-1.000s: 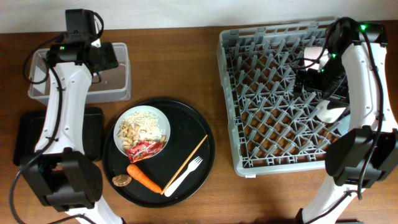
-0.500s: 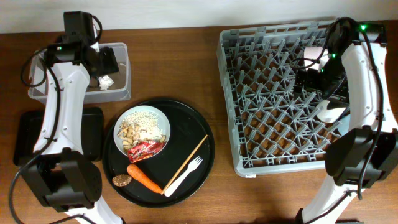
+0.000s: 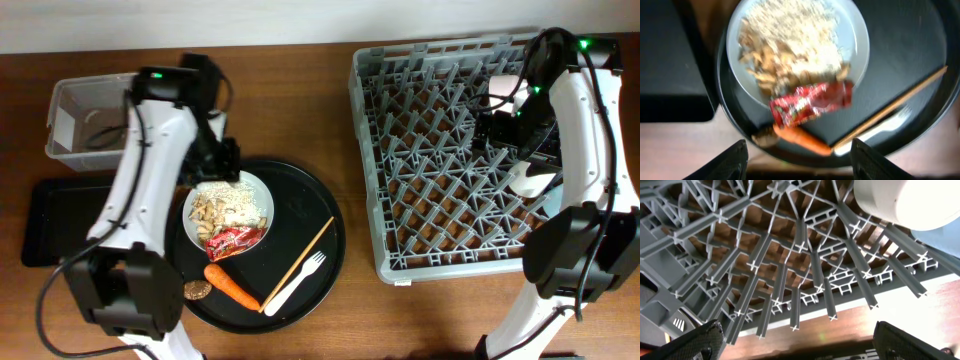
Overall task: Sort waste into correct bins and load items into the dishwasher rack
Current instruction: 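Move left gripper back to plate and reach for red wrapper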
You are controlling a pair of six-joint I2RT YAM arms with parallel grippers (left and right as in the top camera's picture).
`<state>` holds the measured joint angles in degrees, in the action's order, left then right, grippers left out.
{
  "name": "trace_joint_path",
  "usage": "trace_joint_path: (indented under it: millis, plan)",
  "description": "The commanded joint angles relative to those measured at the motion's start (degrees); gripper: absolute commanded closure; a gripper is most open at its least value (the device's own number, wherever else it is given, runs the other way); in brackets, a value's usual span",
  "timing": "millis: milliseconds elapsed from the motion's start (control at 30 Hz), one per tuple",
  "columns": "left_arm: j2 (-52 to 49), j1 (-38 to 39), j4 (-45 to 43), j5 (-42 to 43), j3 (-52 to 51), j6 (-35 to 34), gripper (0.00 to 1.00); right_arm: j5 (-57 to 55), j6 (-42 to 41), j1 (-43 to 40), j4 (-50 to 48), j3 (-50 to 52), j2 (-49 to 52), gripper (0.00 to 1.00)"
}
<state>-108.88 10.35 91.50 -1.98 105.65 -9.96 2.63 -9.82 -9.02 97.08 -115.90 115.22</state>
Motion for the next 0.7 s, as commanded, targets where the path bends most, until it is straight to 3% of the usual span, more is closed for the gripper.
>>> trace_joint_path:
  millis: [0, 200, 400, 467, 533, 667]
  plan:
    - [-0.07, 5.03, 3.3, -4.92, -0.24, -1.07, 0.35, -0.31, 0.44, -0.07, 0.26, 0.24, -1.4, 0.01]
    - [2.84, 12.87, 3.61, -10.93, -7.54, -7.65, 0.35, -0.31, 0.61, -0.07, 0.26, 0.24, -1.4, 0.01]
    - [17.73, 16.0, -5.88, -13.51, -23.1, -11.69, 0.34, -0.28, 0.59, -0.04, 0.26, 0.24, -1.4, 0.01]
    - [23.91, 15.45, -10.05, -13.31, -27.1, -11.69, 0.29, -0.28, 0.59, -0.04, 0.26, 0.24, -1.4, 0.01]
    - [27.56, 15.02, -12.7, -13.49, -30.14, -11.65, 0.18, -0.28, 0.59, -0.04, 0.26, 0.24, -1.4, 0.01]
    - [29.22, 13.7, -15.19, -13.46, -35.28, -11.67, 0.16, -0.28, 0.59, -0.04, 0.26, 0.24, -1.4, 0.01]
